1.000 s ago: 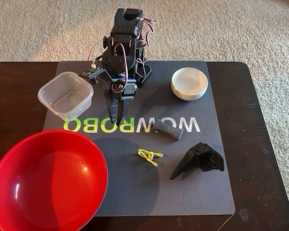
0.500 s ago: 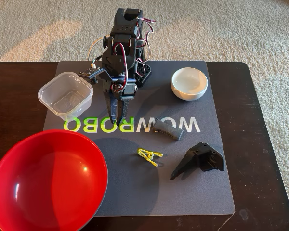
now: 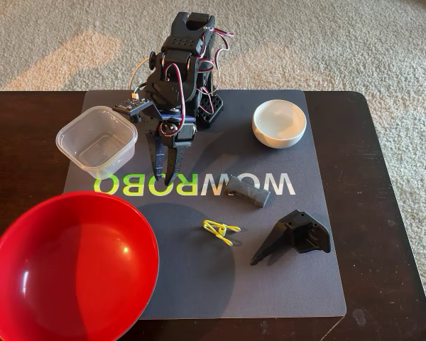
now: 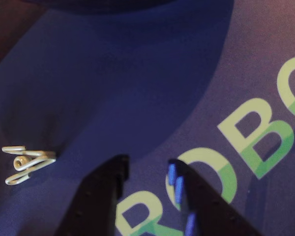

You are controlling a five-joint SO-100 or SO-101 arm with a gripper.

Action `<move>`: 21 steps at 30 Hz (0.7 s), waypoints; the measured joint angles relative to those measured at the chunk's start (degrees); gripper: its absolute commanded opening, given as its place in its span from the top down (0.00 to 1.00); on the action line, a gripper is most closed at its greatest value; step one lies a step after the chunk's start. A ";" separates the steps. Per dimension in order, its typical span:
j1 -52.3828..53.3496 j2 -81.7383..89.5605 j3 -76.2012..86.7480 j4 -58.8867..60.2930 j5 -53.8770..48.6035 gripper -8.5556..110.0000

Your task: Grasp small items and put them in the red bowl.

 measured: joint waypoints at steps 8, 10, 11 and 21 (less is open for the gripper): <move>-14.77 -15.64 -25.31 7.47 -9.23 0.79; -18.54 -29.00 -37.53 10.46 -14.33 0.79; -20.21 -36.83 -44.47 12.39 -16.79 0.78; -28.39 -83.76 -85.43 21.53 -29.88 0.75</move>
